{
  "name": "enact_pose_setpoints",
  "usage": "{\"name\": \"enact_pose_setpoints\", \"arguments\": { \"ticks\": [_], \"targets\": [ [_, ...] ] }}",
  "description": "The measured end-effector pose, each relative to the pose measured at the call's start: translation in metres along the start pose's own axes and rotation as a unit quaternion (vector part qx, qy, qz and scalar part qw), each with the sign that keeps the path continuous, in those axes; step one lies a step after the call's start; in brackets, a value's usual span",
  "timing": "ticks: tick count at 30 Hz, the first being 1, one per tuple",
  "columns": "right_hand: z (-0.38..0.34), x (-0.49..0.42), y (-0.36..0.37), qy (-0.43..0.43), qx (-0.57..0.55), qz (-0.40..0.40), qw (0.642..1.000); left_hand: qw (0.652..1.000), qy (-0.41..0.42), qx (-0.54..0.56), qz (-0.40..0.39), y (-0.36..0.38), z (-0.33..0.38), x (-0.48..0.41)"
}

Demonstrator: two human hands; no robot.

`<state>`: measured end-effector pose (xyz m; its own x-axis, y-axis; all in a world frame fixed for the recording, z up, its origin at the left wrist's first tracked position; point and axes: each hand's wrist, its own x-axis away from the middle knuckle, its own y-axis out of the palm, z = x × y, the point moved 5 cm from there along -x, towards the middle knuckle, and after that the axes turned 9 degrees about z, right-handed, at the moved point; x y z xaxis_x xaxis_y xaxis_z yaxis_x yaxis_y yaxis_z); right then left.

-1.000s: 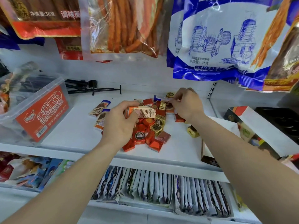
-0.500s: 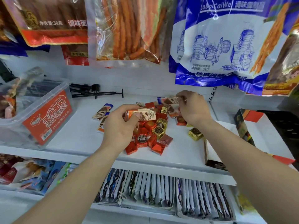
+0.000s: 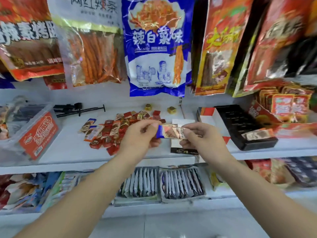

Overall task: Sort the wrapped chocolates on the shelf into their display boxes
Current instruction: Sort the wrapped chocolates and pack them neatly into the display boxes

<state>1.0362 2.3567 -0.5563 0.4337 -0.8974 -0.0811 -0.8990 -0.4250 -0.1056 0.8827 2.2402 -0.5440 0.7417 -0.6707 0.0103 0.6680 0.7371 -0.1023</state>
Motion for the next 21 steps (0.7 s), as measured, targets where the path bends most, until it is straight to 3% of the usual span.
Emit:
{"name": "enact_pose_setpoints", "arguments": {
  "ticks": [4, 8, 12, 21],
  "targets": [
    [-0.001, 0.006, -0.040, -0.003, 0.006, 0.031, 0.999, 0.997, 0.051, -0.052, -0.025, 0.044, 0.017, 0.013],
    [0.009, -0.002, -0.108, -0.061, 0.123, 0.107, 0.985, 0.995, 0.056, -0.074, -0.047, 0.100, 0.021, 0.014],
    [0.030, -0.014, -0.188, -0.059, 0.186, 0.191, 0.962, 0.987, 0.089, -0.119, -0.060, 0.174, 0.013, -0.007],
    [0.055, -0.060, -0.259, -0.049, 0.203, 0.231, 0.950, 0.956, 0.202, -0.193, -0.084, 0.295, -0.003, -0.057]
  ]
}}
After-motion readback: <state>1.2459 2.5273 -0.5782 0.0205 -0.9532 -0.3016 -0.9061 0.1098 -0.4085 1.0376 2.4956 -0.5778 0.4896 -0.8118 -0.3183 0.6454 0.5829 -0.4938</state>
